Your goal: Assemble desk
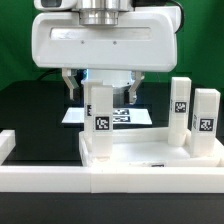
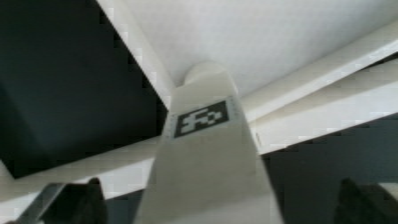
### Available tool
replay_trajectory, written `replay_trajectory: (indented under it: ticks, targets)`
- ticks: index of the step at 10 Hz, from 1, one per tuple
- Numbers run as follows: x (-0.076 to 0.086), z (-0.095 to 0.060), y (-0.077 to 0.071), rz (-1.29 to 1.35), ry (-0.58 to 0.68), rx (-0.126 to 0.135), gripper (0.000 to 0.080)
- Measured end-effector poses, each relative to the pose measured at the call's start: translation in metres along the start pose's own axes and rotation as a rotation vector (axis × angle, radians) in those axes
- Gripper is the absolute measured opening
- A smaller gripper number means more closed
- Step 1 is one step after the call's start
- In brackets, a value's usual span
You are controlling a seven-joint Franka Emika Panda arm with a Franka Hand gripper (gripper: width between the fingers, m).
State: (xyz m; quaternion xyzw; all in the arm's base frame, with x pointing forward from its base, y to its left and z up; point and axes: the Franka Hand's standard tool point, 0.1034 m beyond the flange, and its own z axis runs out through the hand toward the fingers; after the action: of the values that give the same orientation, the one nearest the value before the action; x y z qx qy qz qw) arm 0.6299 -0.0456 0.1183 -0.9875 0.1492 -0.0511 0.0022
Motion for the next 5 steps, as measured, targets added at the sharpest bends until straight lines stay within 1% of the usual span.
replay_trajectory:
  ticks: [1,5]
  targets:
    - [-0.0006,0.0,-0.0022,-0.064,-0.001,0.001,0.0649]
    - [-0.0005,0.0003,-0.0001,-0.295,-0.003,-0.02,0.0649]
